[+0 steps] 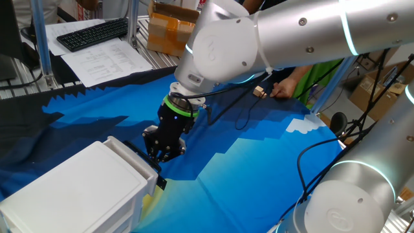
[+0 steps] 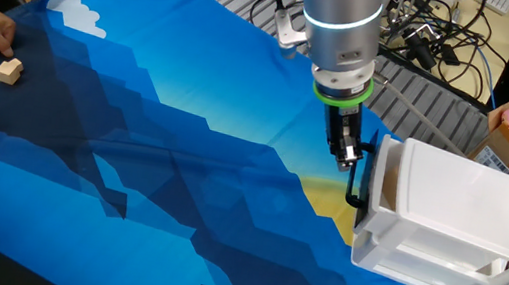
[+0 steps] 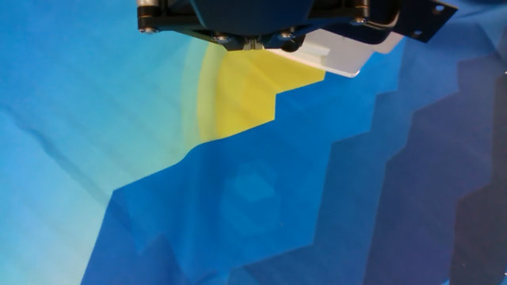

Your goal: Put things in the drawer

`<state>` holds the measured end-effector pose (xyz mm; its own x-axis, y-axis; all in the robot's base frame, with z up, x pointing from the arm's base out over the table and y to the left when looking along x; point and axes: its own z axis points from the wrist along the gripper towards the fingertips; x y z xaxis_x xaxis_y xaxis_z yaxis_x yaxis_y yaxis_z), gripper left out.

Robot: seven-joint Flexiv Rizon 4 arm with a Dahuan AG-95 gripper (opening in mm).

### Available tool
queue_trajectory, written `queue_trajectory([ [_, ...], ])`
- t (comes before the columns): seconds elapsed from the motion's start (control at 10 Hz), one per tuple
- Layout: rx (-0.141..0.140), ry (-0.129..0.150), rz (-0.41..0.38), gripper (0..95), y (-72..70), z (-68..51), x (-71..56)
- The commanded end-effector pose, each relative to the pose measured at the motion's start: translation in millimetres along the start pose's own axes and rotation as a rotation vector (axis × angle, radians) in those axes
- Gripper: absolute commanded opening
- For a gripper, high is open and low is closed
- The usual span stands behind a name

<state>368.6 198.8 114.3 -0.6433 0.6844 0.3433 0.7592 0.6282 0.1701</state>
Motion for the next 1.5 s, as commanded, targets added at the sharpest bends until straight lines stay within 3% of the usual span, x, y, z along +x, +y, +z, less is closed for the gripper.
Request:
queue_trajectory([
  [0.1,-0.003,0.001,-0.006,0.0,1.1,-0.9,-0.9],
  [0.3,-0.036,0.023,0.015,0.0,10.5,-5.5,-4.7],
  [0.7,-0.052,0.037,0.015,0.0,26.4,-20.3,-8.4],
  [0.9,-0.071,0.069,0.046,0.0,28.0,-25.3,1.2],
  [1.0,-0.088,0.096,0.059,0.0,26.9,-27.0,2.8],
  [1.3,-0.102,0.129,0.066,0.0,26.4,-25.6,2.6],
  [1.5,-0.102,0.125,0.062,0.0,26.1,-25.2,2.7],
])
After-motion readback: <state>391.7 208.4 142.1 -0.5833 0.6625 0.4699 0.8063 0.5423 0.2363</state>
